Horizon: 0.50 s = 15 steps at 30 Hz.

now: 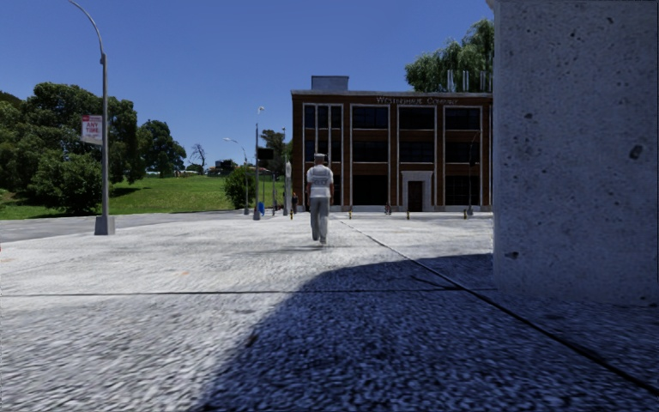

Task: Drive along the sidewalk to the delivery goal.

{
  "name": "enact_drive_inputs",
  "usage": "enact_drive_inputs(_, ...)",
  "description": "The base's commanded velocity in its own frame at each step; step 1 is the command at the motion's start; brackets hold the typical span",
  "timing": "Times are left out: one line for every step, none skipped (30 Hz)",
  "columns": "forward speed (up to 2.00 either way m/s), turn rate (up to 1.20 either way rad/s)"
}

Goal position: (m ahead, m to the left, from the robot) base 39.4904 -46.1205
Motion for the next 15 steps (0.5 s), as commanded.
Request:
enact_drive_inputs(2.0, 0.0)
enact_drive_inputs(2.0, 0.0)
enact_drive_inputs(2.0, 0.0)
enact_drive_inputs(2.0, 0.0)
enact_drive_inputs(2.0, 0.0)
enact_drive_inputs(2.0, 0.0)
enact_drive_inputs(2.0, 0.0)
enact_drive_inputs(2.0, 0.0)
enact_drive_inputs(2.0, 0.0)
enact_drive_inputs(2.0, 0.0)
enact_drive_inputs(2.0, 0.0)
enact_drive_inputs(2.0, 0.0)
enact_drive_inputs(2.0, 0.0)
enact_drive_inputs(2.0, 0.0)
enact_drive_inputs(2.0, 0.0)
